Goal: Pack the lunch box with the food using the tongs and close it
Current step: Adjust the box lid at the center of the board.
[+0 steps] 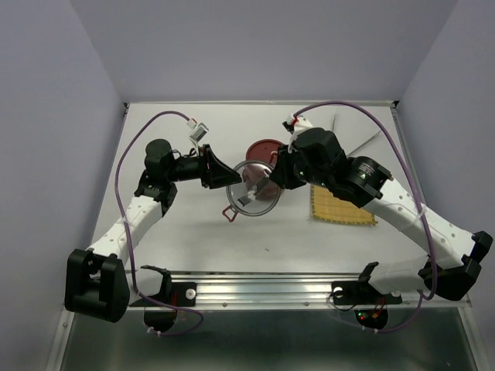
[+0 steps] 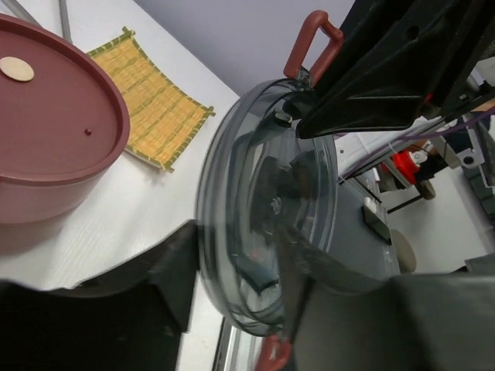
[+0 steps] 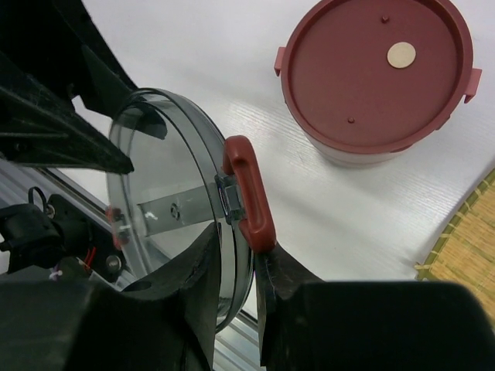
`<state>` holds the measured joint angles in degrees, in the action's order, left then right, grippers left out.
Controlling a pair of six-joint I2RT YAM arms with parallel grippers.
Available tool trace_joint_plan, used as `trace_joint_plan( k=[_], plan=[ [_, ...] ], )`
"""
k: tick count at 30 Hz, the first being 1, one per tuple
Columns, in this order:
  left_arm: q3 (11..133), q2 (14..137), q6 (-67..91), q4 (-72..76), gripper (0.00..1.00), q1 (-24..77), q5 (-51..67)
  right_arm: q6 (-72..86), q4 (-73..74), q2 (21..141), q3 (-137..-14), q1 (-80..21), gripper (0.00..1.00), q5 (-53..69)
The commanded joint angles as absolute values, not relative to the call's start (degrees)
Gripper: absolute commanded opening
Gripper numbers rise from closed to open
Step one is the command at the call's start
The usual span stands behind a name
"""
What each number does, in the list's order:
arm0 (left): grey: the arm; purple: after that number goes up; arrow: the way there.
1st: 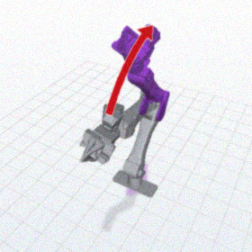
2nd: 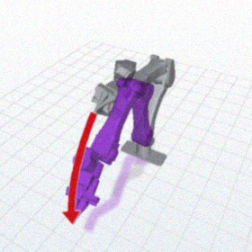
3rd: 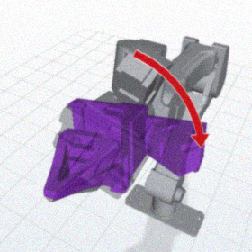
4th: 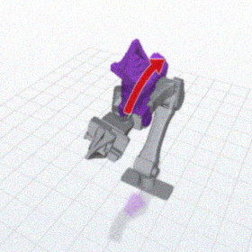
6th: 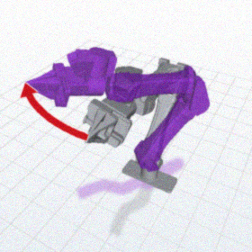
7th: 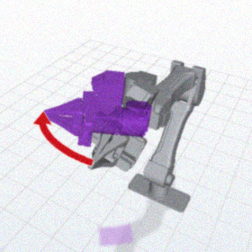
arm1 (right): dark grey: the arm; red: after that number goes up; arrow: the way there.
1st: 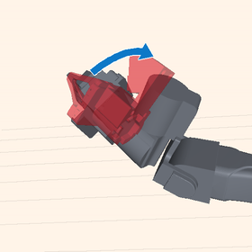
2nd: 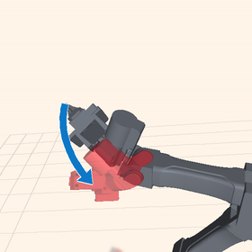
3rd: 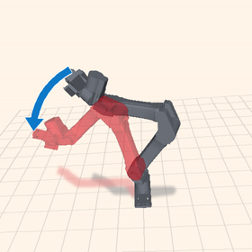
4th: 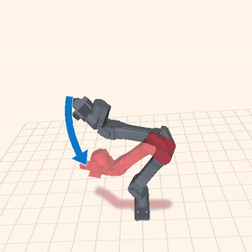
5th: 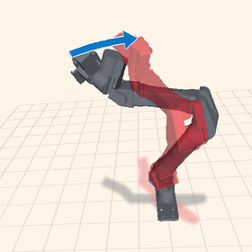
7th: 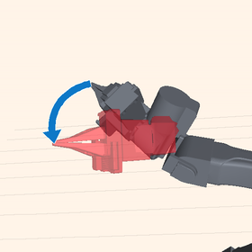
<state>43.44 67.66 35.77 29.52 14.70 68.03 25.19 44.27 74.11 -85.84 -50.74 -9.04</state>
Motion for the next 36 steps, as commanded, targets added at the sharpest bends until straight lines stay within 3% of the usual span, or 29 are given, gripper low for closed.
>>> trace_joint_plan(
  k=[1,2,5,9,10,11,14,20,22,26,29,36],
  plan=[
    [44.0,66.7,37.1,35.1,0.42,15.1,71.2,24.3,39.4,74.3,-88.2,-51.2,0.01,-8.3],
    [44.0,66.7,37.4,35.2,0.25,15.1,71.1,24.3,39.4,74.3,-88.2,-51.2,0.01,-8.9],
    [44.2,66.5,37.7,35.5,0.01,15.0,70.8,24.2,39.5,74.1,-87.9,-51.2,0.01,-9.7],
    [44.7,66.2,38.1,35.5,0.0,15.0,69.5,24.5,39.7,74.1,-87.5,-51.2,0.04,-11.0],
    [44.8,65.7,38.2,35.6,0.0,15.1,69.0,24.7,40.4,74.3,-87.6,-51.2,0.16,-12.3],
    [45.1,65.5,38.2,35.5,0.0,15.1,68.5,25.0,41.0,74.4,-87.9,-51.2,0.64,-13.5],
    [47.2,64.3,34.5,29.3,0.0,14.7,63.5,26.4,43.2,74.1,-88.9,-51.2,1.0,-18.4],
    [62.6,62.6,15.0,-2.6,0.0,14.5,39.7,28.6,47.9,71.8,-90.5,-51.2,1.0,-27.0],
    [68.8,61.4,11.9,-11.1,0.0,14.6,25.1,29.4,49.4,70.9,-90.6,-51.2,1.0,-29.9],
    [75.7,60.9,8.1,-18.8,0.0,14.4,-8.2,30.2,49.7,69.3,-89.1,-51.2,1.0,-30.8],
    [76.6,62.2,6.6,-20.2,0.0,14.4,-22.1,30.4,49.6,69.6,-88.2,-51.2,1.0,-30.1],
    [75.3,68.6,1.9,-19.5,0.0,15.6,-41.4,31.1,48.1,70.0,-84.3,-51.2,1.0,-27.7]
  ],
)
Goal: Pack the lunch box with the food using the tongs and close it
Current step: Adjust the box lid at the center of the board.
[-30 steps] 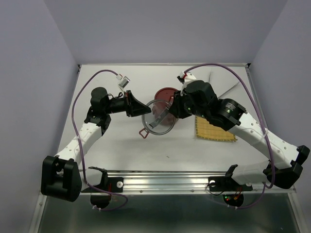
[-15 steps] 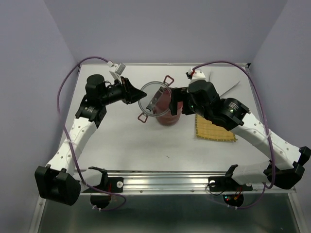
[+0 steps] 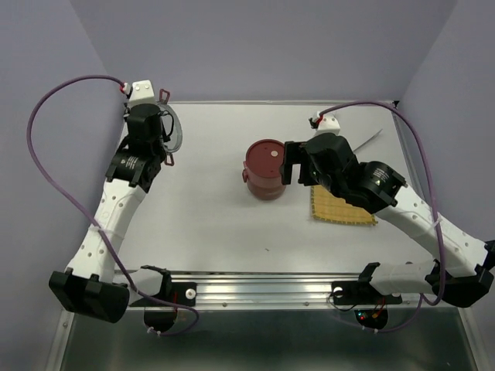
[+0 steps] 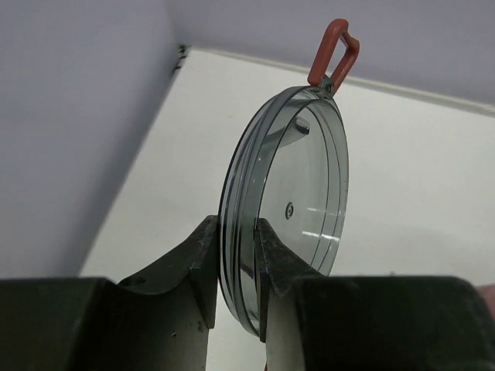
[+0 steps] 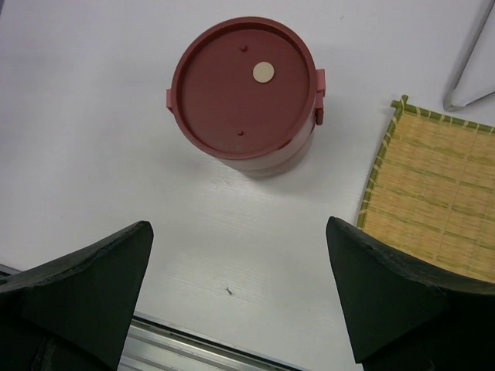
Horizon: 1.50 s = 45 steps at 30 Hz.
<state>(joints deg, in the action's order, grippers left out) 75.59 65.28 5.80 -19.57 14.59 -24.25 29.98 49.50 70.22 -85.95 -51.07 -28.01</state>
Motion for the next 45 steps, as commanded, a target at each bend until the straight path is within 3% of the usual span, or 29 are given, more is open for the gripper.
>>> trace_joint_plan(
  k=[1,15,36,38,39,41,45],
  plan=[
    [75.1,69.3,0.9,-19.1,0.0,15.8,-43.4,31.2,47.8,70.5,-84.0,-51.2,1.0,-26.7],
    [74.3,85.8,-10.1,-13.3,0.0,24.4,-67.0,33.0,47.5,74.6,-84.5,-51.2,1.0,-26.9],
    [77.2,110.0,8.5,-30.3,0.0,32.6,-65.8,35.6,47.8,70.7,-79.7,-51.2,1.0,-26.6],
    [77.6,109.5,8.8,-30.3,0.04,32.6,-64.3,35.3,47.9,70.8,-79.6,-51.2,1.0,-26.5],
    [77.7,109.0,8.8,-29.8,0.19,32.6,-62.1,35.4,47.9,70.8,-79.6,-51.2,1.0,-26.7],
    [77.3,108.5,8.1,-29.1,0.41,32.8,-59.3,35.2,47.9,70.8,-79.5,-51.2,1.0,-26.8],
    [77.0,107.5,7.1,-28.1,0.64,32.9,-55.7,35.1,47.9,70.9,-79.5,-51.2,1.0,-26.9]
  ],
)
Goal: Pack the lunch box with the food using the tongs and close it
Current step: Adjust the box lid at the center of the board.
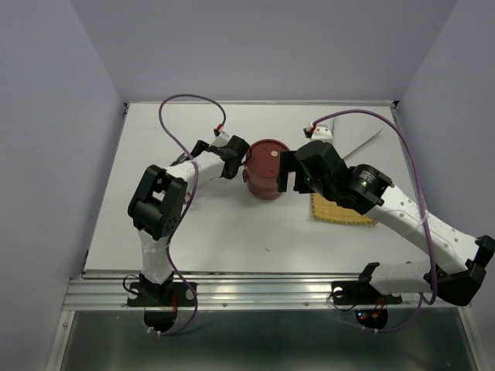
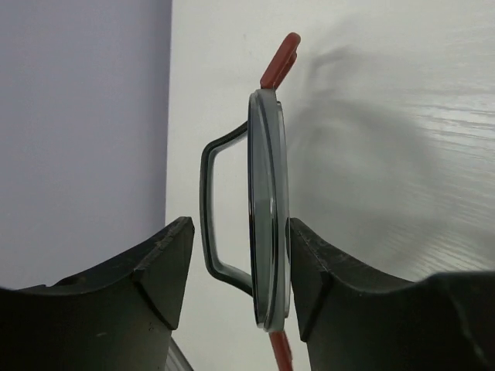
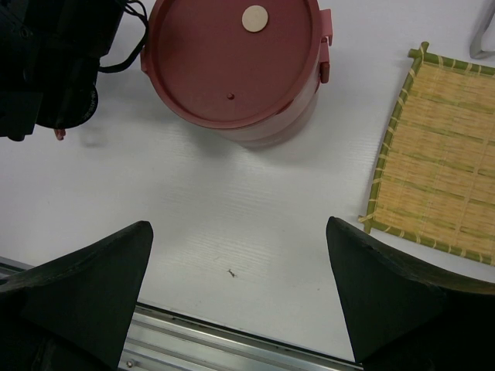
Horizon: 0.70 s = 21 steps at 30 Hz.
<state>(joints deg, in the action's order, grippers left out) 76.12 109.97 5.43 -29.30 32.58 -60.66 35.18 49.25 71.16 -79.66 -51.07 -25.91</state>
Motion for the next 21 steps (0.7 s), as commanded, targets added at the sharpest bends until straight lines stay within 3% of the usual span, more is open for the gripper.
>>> trace_joint_plan(
  k=[1,3,6,21],
  plan=[
    [76.9,107.1,7.0,-28.0,0.67,32.9,-55.0,35.0,47.8,70.8,-79.5,-51.2,1.0,-26.9],
    [77.0,106.5,6.8,-27.6,0.74,33.0,-52.6,35.1,47.8,70.8,-79.5,-51.2,1.0,-27.0],
    [77.1,104.4,6.7,-26.5,0.77,32.9,-49.1,34.9,47.8,70.9,-79.5,-51.2,1.0,-27.0],
    [79.0,98.4,7.9,-21.6,0.78,31.4,-31.9,34.3,48.0,70.8,-79.1,-51.2,1.0,-27.1]
  ],
)
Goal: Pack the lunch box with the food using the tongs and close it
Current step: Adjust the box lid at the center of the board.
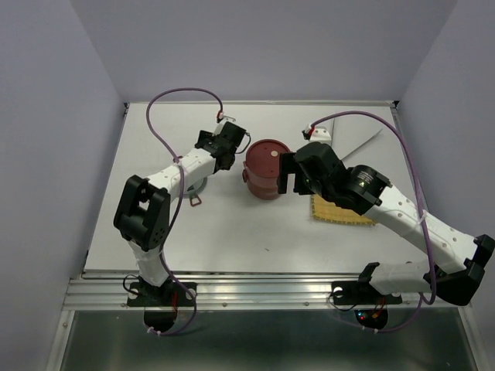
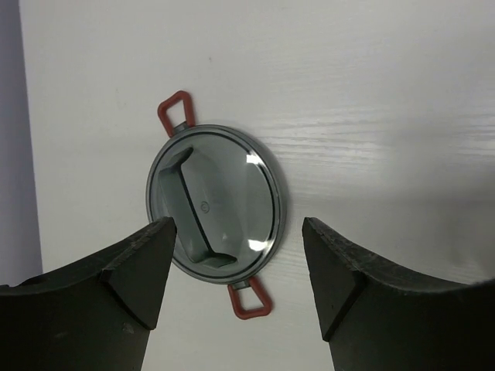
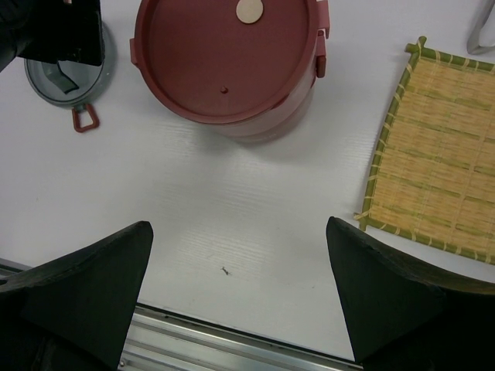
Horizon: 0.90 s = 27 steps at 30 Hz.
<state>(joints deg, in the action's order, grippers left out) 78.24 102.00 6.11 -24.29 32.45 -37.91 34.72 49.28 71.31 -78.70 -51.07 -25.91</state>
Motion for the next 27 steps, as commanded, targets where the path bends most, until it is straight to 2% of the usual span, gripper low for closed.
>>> trace_joint_plan(
  k=[1,10,17,27],
  plan=[
    [78.9,98.2,8.4,-21.5,0.78,30.9,-31.0,34.3,48.2,70.7,-79.2,-51.2,1.0,-27.2],
    [72.6,90.9,19.2,-16.7,0.78,20.7,-24.7,33.8,47.7,71.0,-77.8,-51.2,1.0,-26.5],
    [68.1,91.4,28.6,-15.4,0.78,15.3,-22.8,32.6,46.4,72.6,-78.3,-51.2,1.0,-25.1],
    [60.8,93.2,34.1,-9.8,0.72,11.5,-15.5,32.9,45.7,72.4,-77.3,-51.2,1.0,-23.9]
  ],
)
